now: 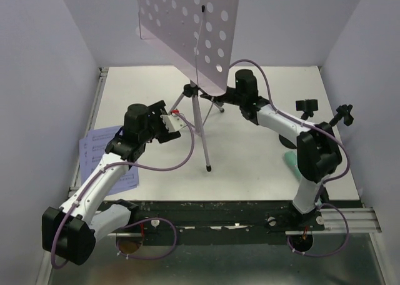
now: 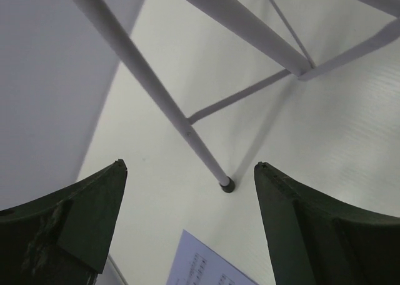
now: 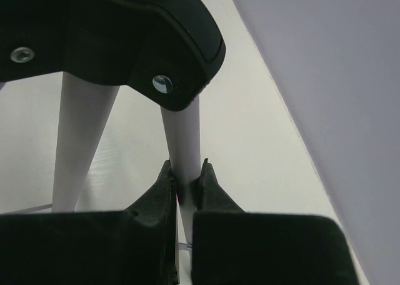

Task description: Pack up the instrument practice props

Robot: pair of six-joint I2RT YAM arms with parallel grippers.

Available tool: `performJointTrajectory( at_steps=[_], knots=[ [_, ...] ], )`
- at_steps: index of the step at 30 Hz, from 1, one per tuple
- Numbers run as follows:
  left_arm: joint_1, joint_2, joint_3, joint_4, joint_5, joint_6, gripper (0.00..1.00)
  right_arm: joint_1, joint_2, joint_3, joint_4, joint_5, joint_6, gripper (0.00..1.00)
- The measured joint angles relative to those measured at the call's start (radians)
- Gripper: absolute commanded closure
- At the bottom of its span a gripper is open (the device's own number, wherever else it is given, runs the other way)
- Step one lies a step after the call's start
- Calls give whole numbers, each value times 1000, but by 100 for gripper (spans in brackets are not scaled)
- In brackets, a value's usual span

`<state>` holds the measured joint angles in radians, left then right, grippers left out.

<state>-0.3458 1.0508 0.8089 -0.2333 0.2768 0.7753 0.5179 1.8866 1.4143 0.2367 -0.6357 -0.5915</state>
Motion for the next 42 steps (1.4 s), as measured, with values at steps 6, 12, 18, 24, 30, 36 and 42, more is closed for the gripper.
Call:
performJointTrajectory(
  at_steps=[6,12,18,24,30,36,42],
  knots=[
    [-68,-65,-31,196,-18,98,15,-8,-229,-285,55,131,15,100],
    [-113,-87,-40,277,68,299,26,5,-347,-442,108,185,-13,100],
    [-216,-108,-80,244,173,539,29,20,-391,-498,137,245,2,100],
    [-302,-65,-94,277,176,612,36,26,-408,-513,137,252,11,100],
    [-321,-14,-94,361,142,624,43,26,-428,-531,135,256,19,100],
    [-324,6,-94,396,109,628,43,25,-440,-542,135,266,22,100],
    [-327,18,-94,417,100,628,48,23,-448,-550,137,275,26,100]
  ],
)
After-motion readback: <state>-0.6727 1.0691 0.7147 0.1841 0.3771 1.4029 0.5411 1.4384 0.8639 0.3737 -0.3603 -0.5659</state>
